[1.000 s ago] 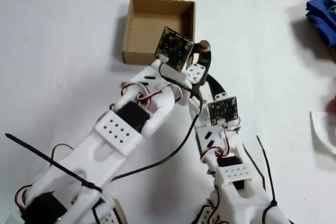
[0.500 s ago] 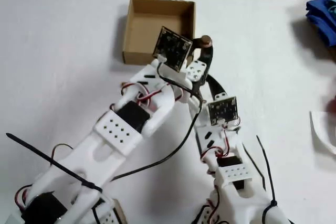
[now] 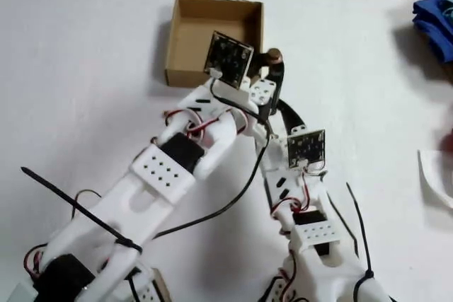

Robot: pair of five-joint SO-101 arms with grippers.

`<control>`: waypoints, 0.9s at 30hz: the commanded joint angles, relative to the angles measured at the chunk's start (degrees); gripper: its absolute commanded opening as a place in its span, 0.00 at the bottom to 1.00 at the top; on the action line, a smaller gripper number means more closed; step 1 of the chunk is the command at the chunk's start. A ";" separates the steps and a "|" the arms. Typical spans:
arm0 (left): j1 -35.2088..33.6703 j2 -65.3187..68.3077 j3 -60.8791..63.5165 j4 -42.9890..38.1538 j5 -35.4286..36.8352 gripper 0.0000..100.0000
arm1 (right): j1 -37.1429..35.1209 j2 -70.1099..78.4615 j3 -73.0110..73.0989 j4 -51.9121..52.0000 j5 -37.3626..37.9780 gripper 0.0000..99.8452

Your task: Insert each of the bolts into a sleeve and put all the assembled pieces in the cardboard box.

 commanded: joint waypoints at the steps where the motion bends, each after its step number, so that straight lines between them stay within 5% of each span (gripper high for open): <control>1: -0.62 -0.18 -3.30 -1.14 0.44 0.03 | 0.75 -2.24 -0.62 -0.22 -0.53 0.02; 27: -0.09 7.38 0.22 -1.14 0.53 0.03 | 0.40 -2.33 -0.70 -3.38 -0.18 0.02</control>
